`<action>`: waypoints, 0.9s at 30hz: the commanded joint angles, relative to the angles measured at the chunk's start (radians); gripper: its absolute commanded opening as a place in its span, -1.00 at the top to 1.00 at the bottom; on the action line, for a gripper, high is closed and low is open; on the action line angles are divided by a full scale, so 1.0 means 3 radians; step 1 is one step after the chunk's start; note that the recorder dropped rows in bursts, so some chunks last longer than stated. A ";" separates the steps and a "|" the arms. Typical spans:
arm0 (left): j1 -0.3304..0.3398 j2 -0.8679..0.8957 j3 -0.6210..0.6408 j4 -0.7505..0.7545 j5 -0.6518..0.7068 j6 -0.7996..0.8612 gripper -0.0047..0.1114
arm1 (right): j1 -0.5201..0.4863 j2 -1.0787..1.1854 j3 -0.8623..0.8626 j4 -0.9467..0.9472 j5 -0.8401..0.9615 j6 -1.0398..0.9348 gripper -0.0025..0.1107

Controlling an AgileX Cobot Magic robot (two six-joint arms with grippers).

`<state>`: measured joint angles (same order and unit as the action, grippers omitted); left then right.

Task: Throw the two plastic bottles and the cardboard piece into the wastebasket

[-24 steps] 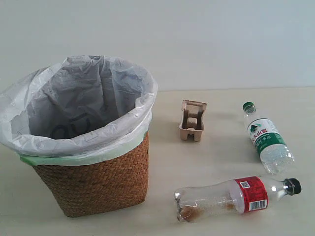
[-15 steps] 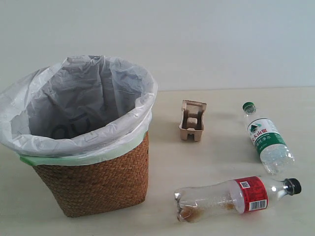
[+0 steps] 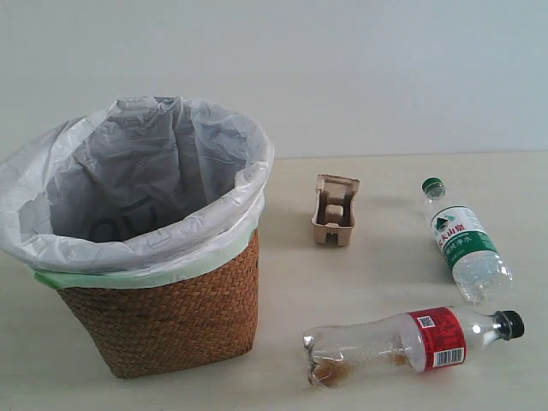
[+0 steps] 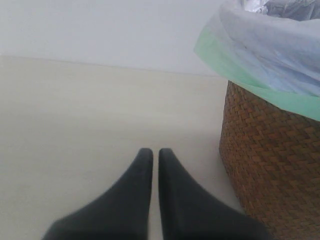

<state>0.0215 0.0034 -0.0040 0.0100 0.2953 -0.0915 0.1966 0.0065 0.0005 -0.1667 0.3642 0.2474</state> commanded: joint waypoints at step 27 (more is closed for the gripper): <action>-0.0028 -0.0011 0.0013 0.0022 0.0000 -0.0018 0.85 | -0.0016 -0.0022 -0.0002 0.1214 -0.0121 0.2308 0.96</action>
<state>0.0215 0.0034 -0.0040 0.0100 0.2953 -0.0915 0.1966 0.0065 0.0005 0.1605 0.3560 0.9348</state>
